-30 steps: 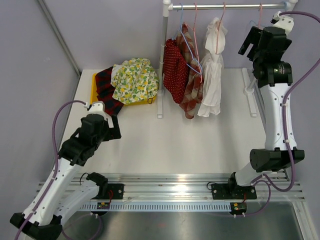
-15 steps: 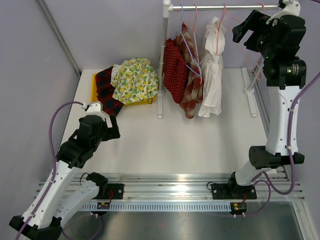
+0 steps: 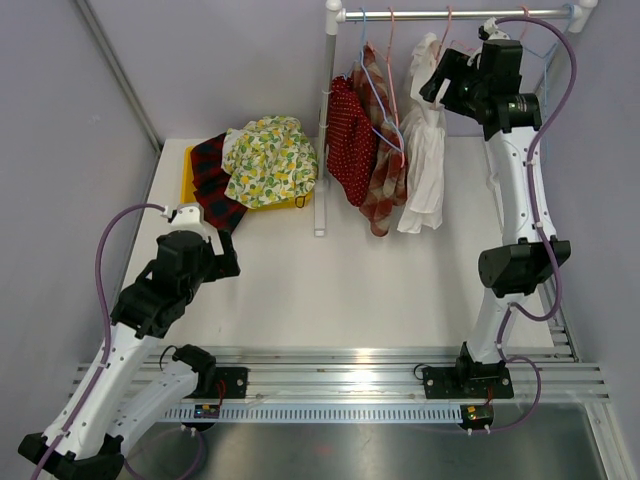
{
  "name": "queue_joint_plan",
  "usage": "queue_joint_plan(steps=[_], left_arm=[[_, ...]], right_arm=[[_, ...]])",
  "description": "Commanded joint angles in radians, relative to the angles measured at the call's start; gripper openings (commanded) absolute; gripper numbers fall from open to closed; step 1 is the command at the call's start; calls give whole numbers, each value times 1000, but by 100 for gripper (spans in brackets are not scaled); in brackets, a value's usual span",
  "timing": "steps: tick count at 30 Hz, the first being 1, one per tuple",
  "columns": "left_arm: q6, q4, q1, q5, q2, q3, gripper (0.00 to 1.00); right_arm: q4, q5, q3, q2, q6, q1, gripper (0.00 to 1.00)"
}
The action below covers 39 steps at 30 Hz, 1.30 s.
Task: Remove the skirt from the hanger
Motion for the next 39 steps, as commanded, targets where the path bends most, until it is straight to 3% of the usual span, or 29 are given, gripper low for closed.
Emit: queue_joint_plan(steps=[1, 7, 8, 16, 25, 28, 29, 32, 39], left_arm=[[-13, 35, -4, -19, -11, -9, 99], [-14, 35, -4, -19, -10, -10, 99], [-14, 35, -4, -19, -10, -10, 99], [-14, 35, -4, -19, -7, -10, 99], [-14, 35, -4, -19, -8, -10, 99], [-16, 35, -4, -21, -10, -12, 99], [-16, 33, -4, -21, -11, -12, 99], [-16, 33, -4, -19, -11, -10, 99], [-16, 33, -4, -21, -11, -10, 99]], right_arm=[[31, -11, 77, 2, 8, 19, 83], [54, 6, 83, 15, 3, 30, 70], [56, 9, 86, 16, 3, 32, 64], [51, 9, 139, 45, -4, 36, 59], [43, 6, 145, 73, 2, 44, 59], [45, 9, 146, 73, -1, 46, 47], [42, 12, 148, 71, -4, 46, 27], [42, 44, 145, 58, -10, 47, 2], [25, 102, 189, 6, -69, 47, 0]])
